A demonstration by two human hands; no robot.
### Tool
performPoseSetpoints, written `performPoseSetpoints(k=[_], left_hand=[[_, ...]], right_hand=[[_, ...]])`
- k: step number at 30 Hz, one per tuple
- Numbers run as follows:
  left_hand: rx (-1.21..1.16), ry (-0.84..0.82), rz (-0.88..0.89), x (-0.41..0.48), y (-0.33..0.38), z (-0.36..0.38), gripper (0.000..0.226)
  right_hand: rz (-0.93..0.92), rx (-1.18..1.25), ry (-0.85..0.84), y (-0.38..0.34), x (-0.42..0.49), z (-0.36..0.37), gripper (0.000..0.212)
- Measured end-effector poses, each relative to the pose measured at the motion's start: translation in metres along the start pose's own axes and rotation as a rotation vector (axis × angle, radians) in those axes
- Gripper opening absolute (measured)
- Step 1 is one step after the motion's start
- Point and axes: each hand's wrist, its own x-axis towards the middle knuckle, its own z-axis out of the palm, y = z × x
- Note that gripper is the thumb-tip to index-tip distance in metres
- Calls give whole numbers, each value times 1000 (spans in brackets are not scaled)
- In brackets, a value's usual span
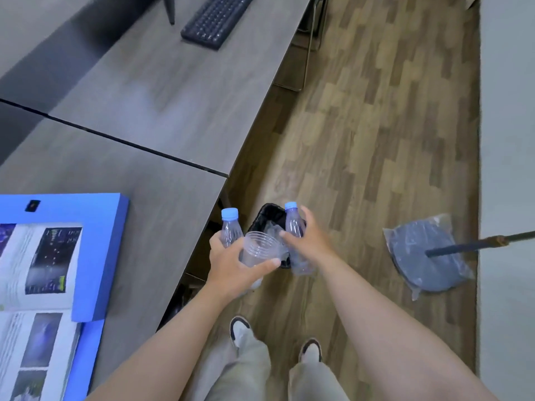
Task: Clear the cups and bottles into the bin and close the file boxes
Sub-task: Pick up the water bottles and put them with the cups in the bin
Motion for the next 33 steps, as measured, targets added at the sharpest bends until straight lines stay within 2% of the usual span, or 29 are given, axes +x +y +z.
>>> performPoseSetpoints(k=[2, 4, 7, 10, 13, 15, 18, 20, 23, 25, 27, 28, 33], left_hand=[[-6, -14, -49, 13, -6, 7, 46], [-19, -9, -106, 28, -8, 15, 59], [-35, 19, -186, 40, -6, 27, 75], [-32, 46, -262, 48, -8, 43, 69], [-5, 4, -316, 53, -2, 63, 60], [-10, -57, -330, 58, 1, 72, 56], [-48, -242, -281, 63, -9, 83, 66], [-103, -295, -260, 63, -18, 87, 70], [-167, -167, -297, 67, -34, 96, 80], [-201, -98, -335, 66, -40, 99, 94], [-243, -79, -360, 64, -47, 102, 105], [-264, -69, -371, 63, -51, 102, 108], [-300, -7, -390, 74, -61, 102, 109]], right_hand=[[26, 3, -26, -4, 22, -4, 87], [46, 49, -83, -5, 38, -7, 81], [39, 269, -305, -10, 29, -6, 69], [9, 380, -467, -4, 14, 0, 68], [0, 423, -535, 13, 9, 7, 74], [42, 501, -467, 23, 13, 12, 77], [183, 654, -253, 42, 28, 13, 70], [259, 688, -174, 50, 39, 7, 69], [283, 669, -62, 59, 64, -2, 70], [280, 646, -46, 62, 85, -3, 88], [296, 641, -98, 61, 103, -2, 110], [315, 659, -134, 61, 111, 0, 115], [383, 610, -151, 66, 122, 7, 102]])
